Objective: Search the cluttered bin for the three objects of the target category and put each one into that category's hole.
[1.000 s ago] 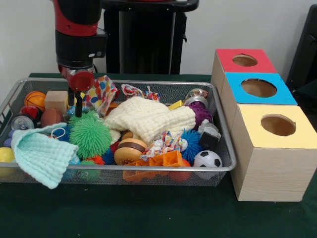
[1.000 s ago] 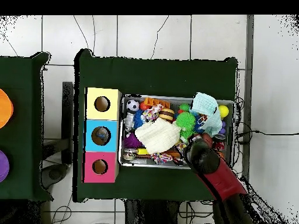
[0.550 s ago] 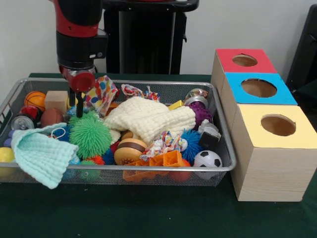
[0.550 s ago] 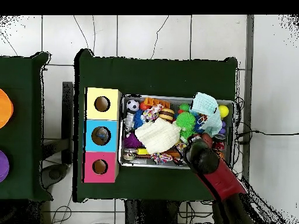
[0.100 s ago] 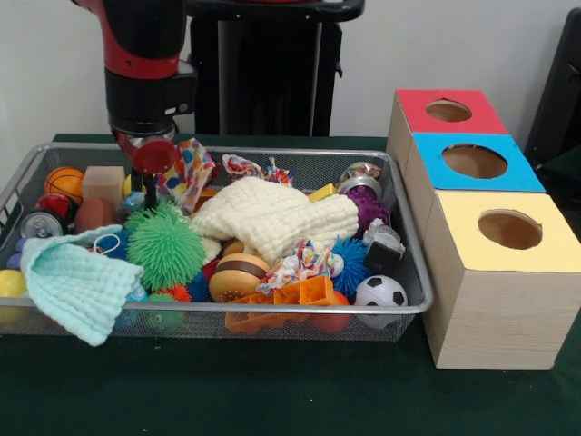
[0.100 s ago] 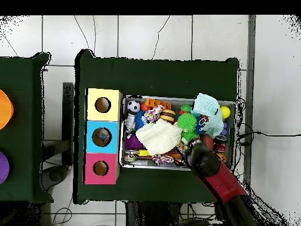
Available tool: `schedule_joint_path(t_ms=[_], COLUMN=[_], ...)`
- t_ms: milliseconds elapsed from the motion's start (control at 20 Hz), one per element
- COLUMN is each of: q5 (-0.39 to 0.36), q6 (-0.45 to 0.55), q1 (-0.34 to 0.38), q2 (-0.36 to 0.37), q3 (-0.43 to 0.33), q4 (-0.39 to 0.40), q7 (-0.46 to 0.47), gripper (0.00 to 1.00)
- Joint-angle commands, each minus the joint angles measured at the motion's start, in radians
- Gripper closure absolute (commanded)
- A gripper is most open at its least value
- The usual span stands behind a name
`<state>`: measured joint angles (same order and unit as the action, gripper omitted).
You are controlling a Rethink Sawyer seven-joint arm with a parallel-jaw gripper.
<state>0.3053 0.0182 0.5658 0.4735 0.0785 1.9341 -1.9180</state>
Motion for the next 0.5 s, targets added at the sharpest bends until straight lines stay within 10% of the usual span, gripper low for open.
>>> schedule_joint_path(t_ms=[50, 450, 500], q5=[-0.073, -0.125, -0.128], q6=[-0.036, -0.050, -0.047], q1=[0.052, 0.081, 0.082], q2=[-0.092, -0.117, -0.117], q3=[-0.113, -0.120, -0.121], q4=[-0.029, -0.041, -0.042], q7=[-0.098, -0.092, -0.093], gripper=[0.00, 0.00, 1.00])
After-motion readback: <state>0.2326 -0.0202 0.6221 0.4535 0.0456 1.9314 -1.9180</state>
